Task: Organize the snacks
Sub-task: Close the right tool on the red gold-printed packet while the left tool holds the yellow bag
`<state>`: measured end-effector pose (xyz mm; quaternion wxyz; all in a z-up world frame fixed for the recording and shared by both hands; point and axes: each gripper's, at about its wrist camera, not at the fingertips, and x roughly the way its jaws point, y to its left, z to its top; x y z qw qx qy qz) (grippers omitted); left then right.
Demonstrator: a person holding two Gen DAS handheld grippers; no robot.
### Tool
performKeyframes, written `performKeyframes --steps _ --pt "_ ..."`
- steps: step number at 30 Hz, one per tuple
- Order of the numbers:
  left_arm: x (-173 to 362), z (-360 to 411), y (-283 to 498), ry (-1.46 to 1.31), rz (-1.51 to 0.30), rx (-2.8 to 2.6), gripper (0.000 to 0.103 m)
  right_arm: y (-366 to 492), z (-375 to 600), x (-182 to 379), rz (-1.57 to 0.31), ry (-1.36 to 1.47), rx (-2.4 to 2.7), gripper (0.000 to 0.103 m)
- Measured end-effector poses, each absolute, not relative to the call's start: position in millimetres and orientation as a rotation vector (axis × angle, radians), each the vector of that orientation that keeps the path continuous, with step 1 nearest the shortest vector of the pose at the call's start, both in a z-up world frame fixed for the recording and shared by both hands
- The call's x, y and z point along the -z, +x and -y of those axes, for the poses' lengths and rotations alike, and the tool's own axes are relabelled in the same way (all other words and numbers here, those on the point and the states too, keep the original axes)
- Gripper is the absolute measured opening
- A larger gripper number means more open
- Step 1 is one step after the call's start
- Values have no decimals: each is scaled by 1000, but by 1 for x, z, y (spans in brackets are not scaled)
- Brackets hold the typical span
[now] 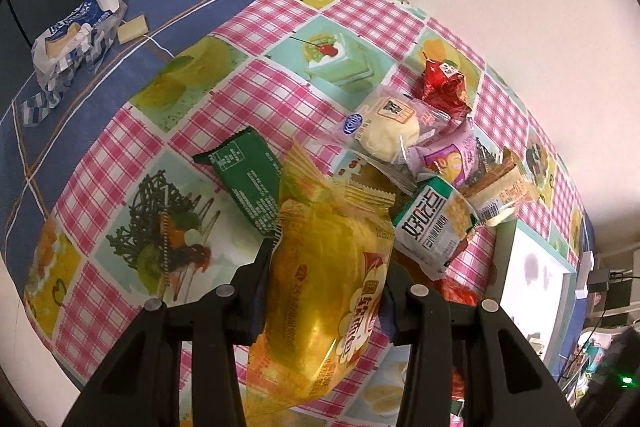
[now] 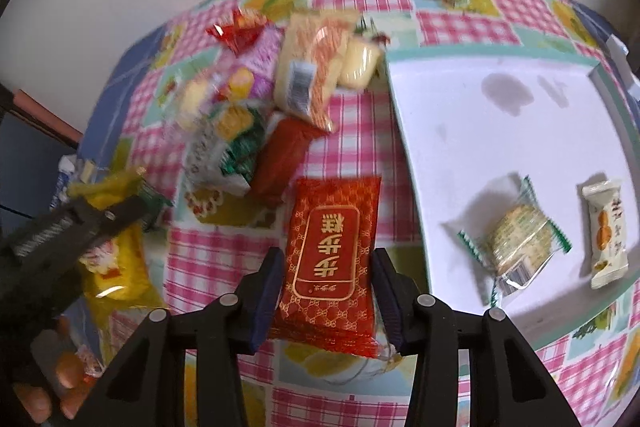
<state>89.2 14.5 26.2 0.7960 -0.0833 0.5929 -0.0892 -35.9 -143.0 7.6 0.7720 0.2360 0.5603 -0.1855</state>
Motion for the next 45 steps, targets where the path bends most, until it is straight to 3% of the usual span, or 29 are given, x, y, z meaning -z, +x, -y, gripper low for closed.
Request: performKeyframes --steps 13,15,17,29,33,36,45 --pt "24 -5 97 -82 -1416 145 46 -23 143 20 -1247 505 431 49" --pt "29 -3 98 -76 -1425 144 46 -21 144 23 -1248 518 424 58" --pt "29 0 99 -68 -1420 144 46 -18 142 26 -1252 516 421 60" --pt "32 4 99 -43 -1416 144 46 1 100 36 -1279 262 472 64" --pt "32 5 99 -27 -1413 144 46 3 97 36 -1276 248 466 60" --pt "31 6 98 -18 -1411 143 46 2 96 36 -1267 242 463 49" --pt "29 5 99 -28 -1409 159 46 -6 113 26 -1250 309 455 48"
